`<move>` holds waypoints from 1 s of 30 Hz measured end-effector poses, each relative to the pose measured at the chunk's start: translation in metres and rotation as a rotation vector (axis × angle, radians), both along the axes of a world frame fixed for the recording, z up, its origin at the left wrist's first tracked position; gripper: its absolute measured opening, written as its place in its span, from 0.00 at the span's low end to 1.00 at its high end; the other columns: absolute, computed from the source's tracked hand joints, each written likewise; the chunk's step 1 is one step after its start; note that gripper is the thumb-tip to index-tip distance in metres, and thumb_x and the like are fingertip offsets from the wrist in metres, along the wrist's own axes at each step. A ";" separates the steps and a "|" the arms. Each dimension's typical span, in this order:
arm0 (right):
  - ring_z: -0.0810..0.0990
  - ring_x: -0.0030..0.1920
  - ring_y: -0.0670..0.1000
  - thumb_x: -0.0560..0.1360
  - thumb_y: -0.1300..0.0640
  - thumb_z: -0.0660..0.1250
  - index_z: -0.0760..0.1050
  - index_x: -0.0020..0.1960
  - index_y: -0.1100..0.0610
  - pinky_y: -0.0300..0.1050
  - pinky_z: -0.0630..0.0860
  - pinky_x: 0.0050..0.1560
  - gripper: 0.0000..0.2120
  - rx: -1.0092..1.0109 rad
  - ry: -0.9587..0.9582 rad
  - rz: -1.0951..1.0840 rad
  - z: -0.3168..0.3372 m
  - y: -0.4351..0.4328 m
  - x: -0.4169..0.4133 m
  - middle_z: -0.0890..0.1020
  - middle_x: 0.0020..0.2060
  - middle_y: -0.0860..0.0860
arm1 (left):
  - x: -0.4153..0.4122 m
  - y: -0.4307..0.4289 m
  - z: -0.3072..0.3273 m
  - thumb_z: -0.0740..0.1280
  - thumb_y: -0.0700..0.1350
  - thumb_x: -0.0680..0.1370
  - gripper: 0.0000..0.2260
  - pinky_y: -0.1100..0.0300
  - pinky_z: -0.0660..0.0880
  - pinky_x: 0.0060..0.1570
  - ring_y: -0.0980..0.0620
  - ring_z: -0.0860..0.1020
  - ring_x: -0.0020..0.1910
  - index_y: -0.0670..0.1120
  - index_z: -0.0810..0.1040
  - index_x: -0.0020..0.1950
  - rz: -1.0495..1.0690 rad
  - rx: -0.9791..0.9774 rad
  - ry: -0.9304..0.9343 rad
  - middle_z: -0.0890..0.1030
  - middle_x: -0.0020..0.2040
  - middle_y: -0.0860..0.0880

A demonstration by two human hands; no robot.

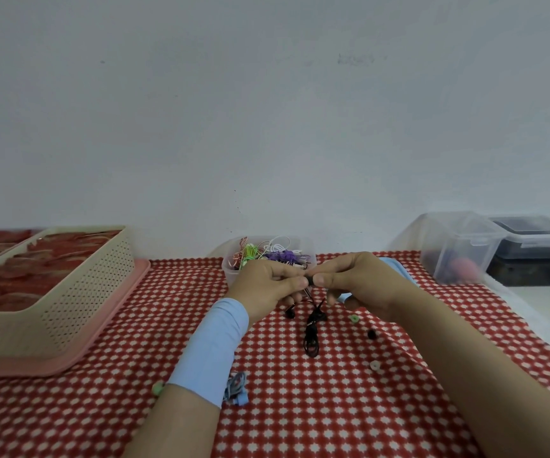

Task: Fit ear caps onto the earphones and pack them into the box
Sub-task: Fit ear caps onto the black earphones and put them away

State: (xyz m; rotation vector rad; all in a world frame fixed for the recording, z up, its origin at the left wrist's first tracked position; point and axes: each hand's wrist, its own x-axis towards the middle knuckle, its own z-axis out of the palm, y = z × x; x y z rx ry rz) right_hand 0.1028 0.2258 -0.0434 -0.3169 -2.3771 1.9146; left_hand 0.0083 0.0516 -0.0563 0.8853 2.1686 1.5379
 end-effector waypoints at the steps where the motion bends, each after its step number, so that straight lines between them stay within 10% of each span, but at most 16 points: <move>1: 0.77 0.32 0.46 0.74 0.58 0.75 0.88 0.51 0.52 0.37 0.67 0.28 0.07 0.002 0.005 -0.007 -0.001 0.000 0.000 0.88 0.46 0.53 | 0.000 0.000 0.001 0.71 0.40 0.77 0.07 0.67 0.79 0.40 0.57 0.80 0.33 0.43 0.84 0.54 0.005 0.005 0.001 0.85 0.37 0.47; 30: 0.82 0.35 0.47 0.77 0.60 0.72 0.88 0.50 0.53 0.40 0.76 0.31 0.07 -0.041 -0.063 0.040 0.004 -0.001 0.003 0.86 0.40 0.53 | 0.000 -0.003 0.004 0.73 0.39 0.75 0.07 0.65 0.80 0.41 0.53 0.81 0.34 0.43 0.85 0.53 -0.038 0.013 -0.007 0.84 0.37 0.45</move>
